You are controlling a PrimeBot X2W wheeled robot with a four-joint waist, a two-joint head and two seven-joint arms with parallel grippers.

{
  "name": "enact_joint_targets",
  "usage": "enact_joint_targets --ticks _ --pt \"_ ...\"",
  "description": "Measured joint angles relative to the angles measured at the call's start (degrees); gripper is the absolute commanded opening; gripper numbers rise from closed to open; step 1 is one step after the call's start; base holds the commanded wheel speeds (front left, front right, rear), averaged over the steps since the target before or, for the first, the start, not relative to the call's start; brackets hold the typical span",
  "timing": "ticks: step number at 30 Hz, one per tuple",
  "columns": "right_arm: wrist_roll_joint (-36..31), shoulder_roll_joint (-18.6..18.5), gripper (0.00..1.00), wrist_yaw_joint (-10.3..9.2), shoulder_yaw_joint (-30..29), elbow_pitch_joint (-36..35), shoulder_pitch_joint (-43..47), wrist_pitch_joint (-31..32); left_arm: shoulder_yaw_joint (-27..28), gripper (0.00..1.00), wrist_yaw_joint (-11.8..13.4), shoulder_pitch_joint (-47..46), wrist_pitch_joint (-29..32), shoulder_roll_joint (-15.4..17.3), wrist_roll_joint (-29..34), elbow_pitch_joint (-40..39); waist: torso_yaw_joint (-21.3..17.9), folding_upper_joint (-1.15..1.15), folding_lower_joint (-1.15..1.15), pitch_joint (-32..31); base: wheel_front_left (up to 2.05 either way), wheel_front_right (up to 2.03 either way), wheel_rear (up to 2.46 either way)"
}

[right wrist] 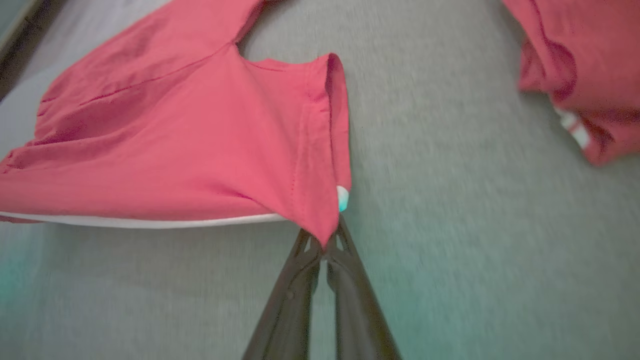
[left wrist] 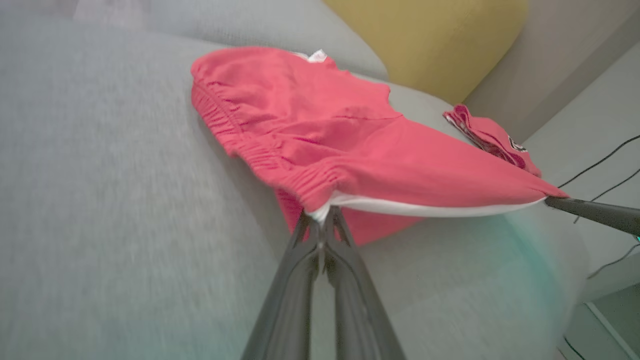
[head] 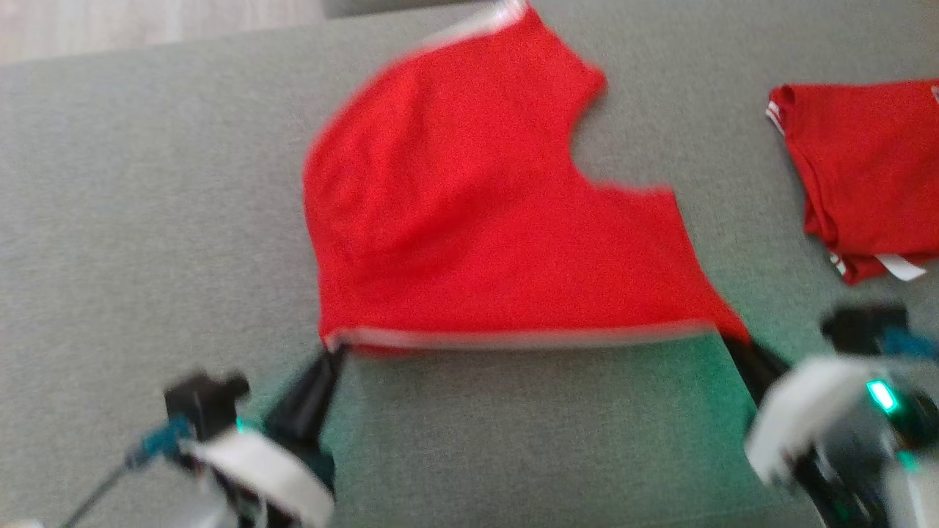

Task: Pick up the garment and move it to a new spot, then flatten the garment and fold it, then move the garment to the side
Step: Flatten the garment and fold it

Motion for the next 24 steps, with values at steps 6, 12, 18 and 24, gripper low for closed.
enact_joint_targets --ticks 6,12,18,24 --pt "-2.1 1.9 0.00 0.00 -5.8 -18.2 15.5 14.7 -3.1 0.00 8.1 11.9 8.1 6.3 -2.1 -17.6 2.0 0.00 0.01 -2.0 0.00 0.00 0.00" --pt "-4.3 2.7 0.00 0.00 -7.5 -25.8 15.4 17.7 -3.2 0.00 12.1 14.2 10.2 7.3 -3.9 -26.4 2.7 0.00 0.02 -2.0 0.00 0.00 0.00" --pt "-3.6 -1.1 0.00 0.00 -4.5 -19.9 1.4 14.4 -1.2 0.00 11.4 9.2 8.8 3.2 -5.0 -22.7 3.3 0.00 0.03 -0.6 0.00 0.00 0.00" --pt "-0.1 -5.1 0.00 0.00 -0.1 -8.6 -16.6 8.4 1.5 0.00 9.4 -1.3 7.0 -2.6 -5.0 -13.7 4.9 0.00 0.04 2.3 0.00 0.00 0.00"
